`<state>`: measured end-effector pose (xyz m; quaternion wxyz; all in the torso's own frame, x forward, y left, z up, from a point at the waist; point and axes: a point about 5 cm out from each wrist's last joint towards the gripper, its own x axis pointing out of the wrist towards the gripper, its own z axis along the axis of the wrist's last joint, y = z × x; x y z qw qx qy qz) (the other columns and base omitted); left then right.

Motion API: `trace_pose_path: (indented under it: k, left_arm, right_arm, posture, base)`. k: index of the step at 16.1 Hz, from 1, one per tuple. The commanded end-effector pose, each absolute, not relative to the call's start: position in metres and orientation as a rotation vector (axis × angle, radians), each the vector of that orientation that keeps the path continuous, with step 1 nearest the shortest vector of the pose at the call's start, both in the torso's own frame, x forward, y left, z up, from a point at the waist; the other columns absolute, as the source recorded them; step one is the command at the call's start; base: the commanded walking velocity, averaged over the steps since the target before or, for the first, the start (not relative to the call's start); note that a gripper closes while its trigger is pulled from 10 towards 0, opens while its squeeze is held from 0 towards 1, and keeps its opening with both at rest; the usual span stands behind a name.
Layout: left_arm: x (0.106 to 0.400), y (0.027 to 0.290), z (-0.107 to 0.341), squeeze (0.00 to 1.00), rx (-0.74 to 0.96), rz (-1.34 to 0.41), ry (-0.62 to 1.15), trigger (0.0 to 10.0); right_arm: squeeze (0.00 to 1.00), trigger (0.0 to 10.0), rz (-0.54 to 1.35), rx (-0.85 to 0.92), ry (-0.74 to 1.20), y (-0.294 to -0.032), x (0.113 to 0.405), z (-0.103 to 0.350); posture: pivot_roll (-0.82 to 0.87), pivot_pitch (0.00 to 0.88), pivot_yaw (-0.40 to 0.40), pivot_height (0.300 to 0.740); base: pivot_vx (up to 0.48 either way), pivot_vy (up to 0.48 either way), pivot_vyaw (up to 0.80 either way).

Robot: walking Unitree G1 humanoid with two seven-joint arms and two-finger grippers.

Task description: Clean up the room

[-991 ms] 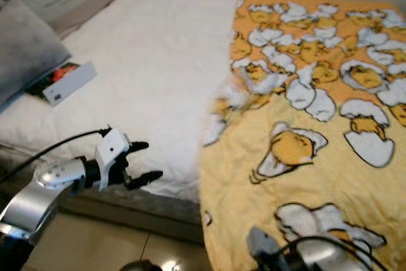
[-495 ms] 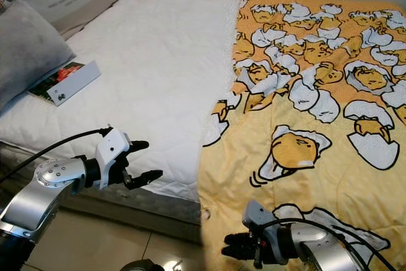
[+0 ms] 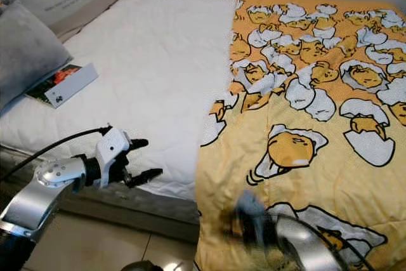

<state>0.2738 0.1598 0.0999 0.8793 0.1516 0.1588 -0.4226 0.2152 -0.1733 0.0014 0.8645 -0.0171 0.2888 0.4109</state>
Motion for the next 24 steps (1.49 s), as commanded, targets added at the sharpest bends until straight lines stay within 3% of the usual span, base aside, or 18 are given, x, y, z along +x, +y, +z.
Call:
trace_pose_path:
  k: [1, 4, 11, 14, 17, 18, 19, 21, 22, 24]
  left_arm:
    - [0.280, 0.163, 0.101, 0.35, 0.324, -0.807, 0.317, 10.0]
    - [0.284, 0.161, 0.096, 0.35, 0.298, -0.720, 0.315, 10.0]
    - [0.272, 0.165, 0.100, 0.36, 0.332, -0.768, 0.333, 10.0]
    - [0.255, 0.173, 0.109, 0.36, 0.355, -0.824, 0.368, 10.0]
    - [0.242, 0.179, 0.114, 0.36, 0.374, -0.856, 0.403, 10.0]
    - [0.237, 0.180, 0.116, 0.35, 0.380, -0.865, 0.411, 10.0]
    - [0.234, 0.179, 0.118, 0.35, 0.383, -0.874, 0.418, 10.0]
    - [0.229, 0.176, 0.121, 0.35, 0.379, -0.886, 0.425, 10.0]
    - [0.225, 0.174, 0.123, 0.35, 0.382, -0.918, 0.433, 10.0]
    - [0.222, 0.170, 0.125, 0.35, 0.377, -0.959, 0.445, 10.0]
  right_arm:
    - [1.00, 10.0, 0.719, -0.049, 0.555, -0.178, 0.227, 0.004]
    - [1.00, 10.0, 0.471, -0.019, 0.514, -0.174, 0.268, 0.016]
    - [1.00, 10.0, 0.454, -0.157, 0.585, -0.138, 0.311, 0.017]
    - [1.00, 10.0, 0.403, -0.207, 0.623, -0.141, 0.321, 0.021]
    - [1.00, 10.0, 0.402, -0.258, 0.646, -0.137, 0.324, 0.021]
    - [0.92, 10.0, 0.409, -0.293, 0.658, -0.136, 0.322, 0.019]
    - [0.00, 10.0, 0.414, -0.321, 0.664, -0.136, 0.321, 0.017]
    - [0.00, 10.0, 0.410, -0.356, 0.675, -0.137, 0.320, 0.015]
    - [0.00, 0.4, 0.382, -0.381, 0.689, -0.141, 0.319, 0.013]
    - [0.00, 0.0, 0.366, -0.393, 0.694, -0.145, 0.319, 0.013]
  posture:
    - [0.00, 0.000, 0.047, 0.740]
    - [0.01, 0.000, 0.043, 0.740]
    - [0.06, 0.011, 0.028, 0.740]
    - [0.10, 0.136, 0.026, 0.740]
    - [0.13, 0.194, 0.032, 0.740]
    - [0.14, 0.214, 0.035, 0.740]
    - [0.15, 0.226, 0.038, 0.740]
    - [0.16, 0.240, 0.043, 0.740]
    - [0.17, 0.250, 0.045, 0.740]
    - [0.16, 0.244, 0.041, 0.740]
  base:
    - [0.000, 0.000, 0.00]
    - [0.000, 0.000, 0.00]
    - [0.000, 0.000, 0.00]
    - [0.000, 0.000, 0.00]
    - [0.000, 0.000, 0.00]
    - [0.000, 0.000, 0.00]
    - [0.000, 0.000, 0.00]
    - [0.000, 0.000, 0.00]
    - [0.000, 0.000, 0.00]
    - [0.000, 0.000, 0.00]
